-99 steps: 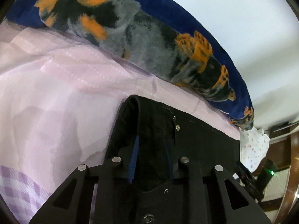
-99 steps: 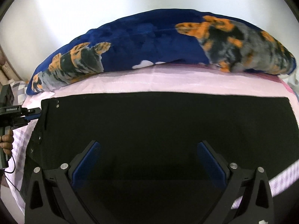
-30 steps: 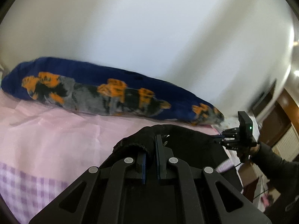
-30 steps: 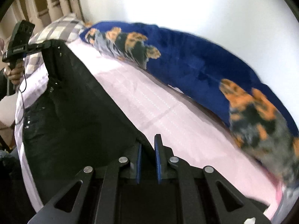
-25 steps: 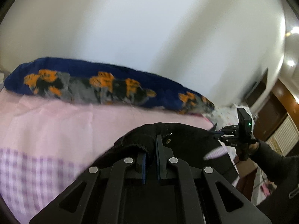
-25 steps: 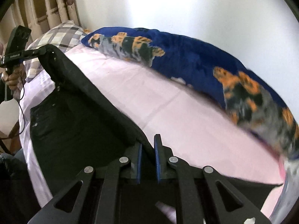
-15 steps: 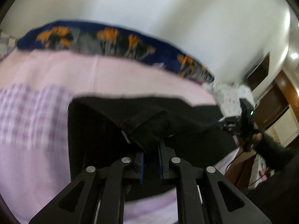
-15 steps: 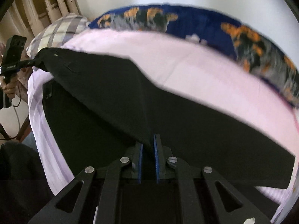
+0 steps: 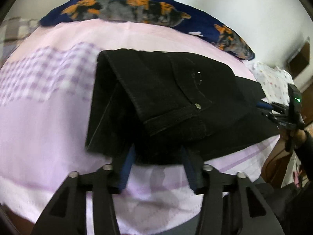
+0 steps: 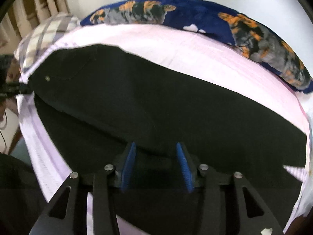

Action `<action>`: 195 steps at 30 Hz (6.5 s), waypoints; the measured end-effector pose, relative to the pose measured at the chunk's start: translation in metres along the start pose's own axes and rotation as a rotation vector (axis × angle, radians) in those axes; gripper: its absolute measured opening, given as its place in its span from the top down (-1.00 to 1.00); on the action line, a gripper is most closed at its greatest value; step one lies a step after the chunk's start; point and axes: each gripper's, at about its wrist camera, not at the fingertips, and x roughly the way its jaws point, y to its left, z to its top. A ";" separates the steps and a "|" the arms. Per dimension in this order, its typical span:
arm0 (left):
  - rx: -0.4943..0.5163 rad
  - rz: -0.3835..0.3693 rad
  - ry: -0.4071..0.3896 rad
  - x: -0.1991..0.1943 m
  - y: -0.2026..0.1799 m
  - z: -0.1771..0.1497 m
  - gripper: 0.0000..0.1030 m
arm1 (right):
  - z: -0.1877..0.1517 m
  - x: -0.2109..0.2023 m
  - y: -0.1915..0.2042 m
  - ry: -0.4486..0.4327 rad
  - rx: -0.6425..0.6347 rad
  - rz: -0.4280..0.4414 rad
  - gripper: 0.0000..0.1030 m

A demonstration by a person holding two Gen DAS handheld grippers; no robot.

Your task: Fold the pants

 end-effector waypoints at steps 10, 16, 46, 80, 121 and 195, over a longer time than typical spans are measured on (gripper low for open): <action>-0.368 -0.274 -0.102 -0.031 0.009 -0.018 -0.01 | -0.034 -0.023 -0.014 -0.055 0.360 0.172 0.11; -0.551 -0.334 -0.106 -0.007 0.011 -0.006 -0.01 | -0.043 -0.009 -0.011 -0.055 0.500 0.234 0.09; -0.577 -0.169 -0.143 -0.021 0.019 0.031 0.70 | -0.062 0.026 -0.146 -0.232 1.113 0.265 0.85; -0.176 0.124 0.036 -0.024 0.022 0.033 0.33 | -0.118 -0.026 -0.083 -0.124 1.023 0.212 0.71; 0.804 -0.083 0.140 0.119 -0.310 0.007 0.24 | -0.112 -0.059 -0.256 -0.297 1.180 0.145 0.75; 0.880 -0.150 0.129 0.123 -0.323 -0.003 0.85 | -0.265 -0.123 -0.248 -0.240 1.432 -0.271 0.93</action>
